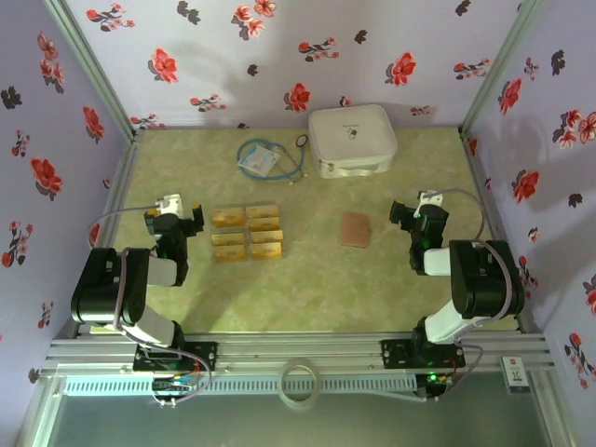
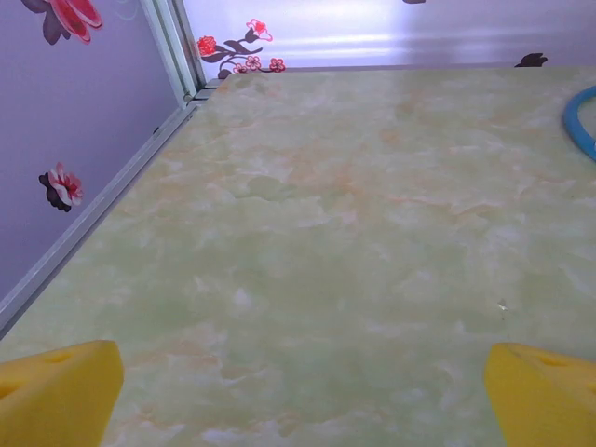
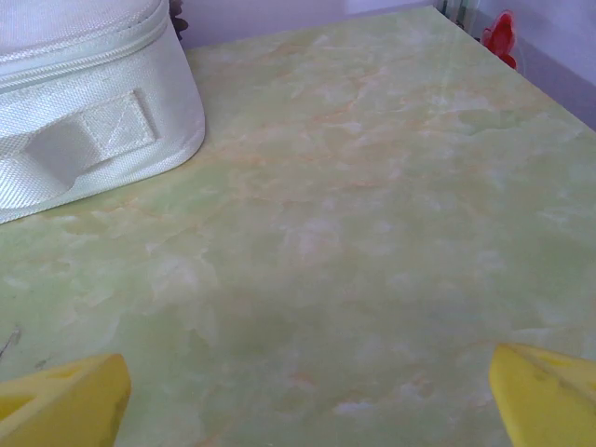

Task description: Put the credit cards into the card holder

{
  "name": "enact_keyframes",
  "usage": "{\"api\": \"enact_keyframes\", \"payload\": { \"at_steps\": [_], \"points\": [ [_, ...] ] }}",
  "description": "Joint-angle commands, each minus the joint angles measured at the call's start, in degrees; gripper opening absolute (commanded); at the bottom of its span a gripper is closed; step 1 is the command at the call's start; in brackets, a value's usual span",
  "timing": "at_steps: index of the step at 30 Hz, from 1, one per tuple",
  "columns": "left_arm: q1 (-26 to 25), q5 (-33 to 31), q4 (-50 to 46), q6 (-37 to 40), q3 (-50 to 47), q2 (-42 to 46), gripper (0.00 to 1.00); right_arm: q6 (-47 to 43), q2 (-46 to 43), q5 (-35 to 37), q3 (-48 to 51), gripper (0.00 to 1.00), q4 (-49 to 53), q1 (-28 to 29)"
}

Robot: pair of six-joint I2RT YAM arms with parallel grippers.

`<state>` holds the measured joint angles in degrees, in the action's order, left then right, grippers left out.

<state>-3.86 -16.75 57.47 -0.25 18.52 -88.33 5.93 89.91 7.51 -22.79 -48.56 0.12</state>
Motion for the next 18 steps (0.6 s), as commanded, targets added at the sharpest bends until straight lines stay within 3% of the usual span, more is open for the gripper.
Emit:
{"api": "enact_keyframes", "payload": {
  "at_steps": [1, 18],
  "points": [
    [-0.26, -1.72, 2.98, 0.17, -0.21, -0.71, 1.00, -0.75, -0.56, 1.03, 0.28, 0.99, -1.55, 0.14],
    [-0.16, -1.53, -0.24, 0.19, 1.39, -0.79, 1.00, -1.01, -0.63, 0.79, 0.34, 0.99, -1.63, 0.25]
  ]
}}
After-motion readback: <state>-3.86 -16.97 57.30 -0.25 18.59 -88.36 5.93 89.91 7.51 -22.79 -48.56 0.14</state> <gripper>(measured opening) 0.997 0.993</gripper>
